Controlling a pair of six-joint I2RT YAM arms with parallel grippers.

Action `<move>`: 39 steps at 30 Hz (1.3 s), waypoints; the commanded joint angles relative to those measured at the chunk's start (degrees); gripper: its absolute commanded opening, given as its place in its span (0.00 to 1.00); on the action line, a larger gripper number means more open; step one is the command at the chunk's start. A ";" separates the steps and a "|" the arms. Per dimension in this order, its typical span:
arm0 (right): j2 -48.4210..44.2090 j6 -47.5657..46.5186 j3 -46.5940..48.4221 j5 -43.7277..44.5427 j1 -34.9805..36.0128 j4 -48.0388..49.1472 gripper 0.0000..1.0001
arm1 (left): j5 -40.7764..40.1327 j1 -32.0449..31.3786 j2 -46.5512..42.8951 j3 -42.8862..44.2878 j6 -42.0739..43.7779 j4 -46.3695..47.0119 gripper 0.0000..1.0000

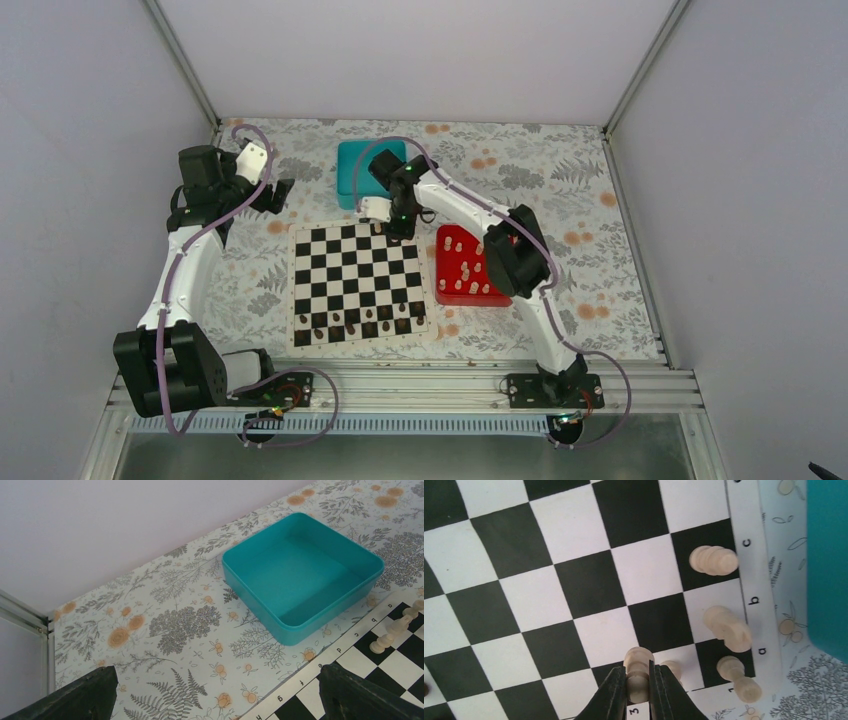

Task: Set up the chess pieces on the board
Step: Place the chess piece on the chessboard.

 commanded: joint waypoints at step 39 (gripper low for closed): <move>-0.86 -0.40 1.10 -3.09 -1.69 4.05 0.41 | 0.67 0.30 -1.13 -0.24 0.11 0.40 1.00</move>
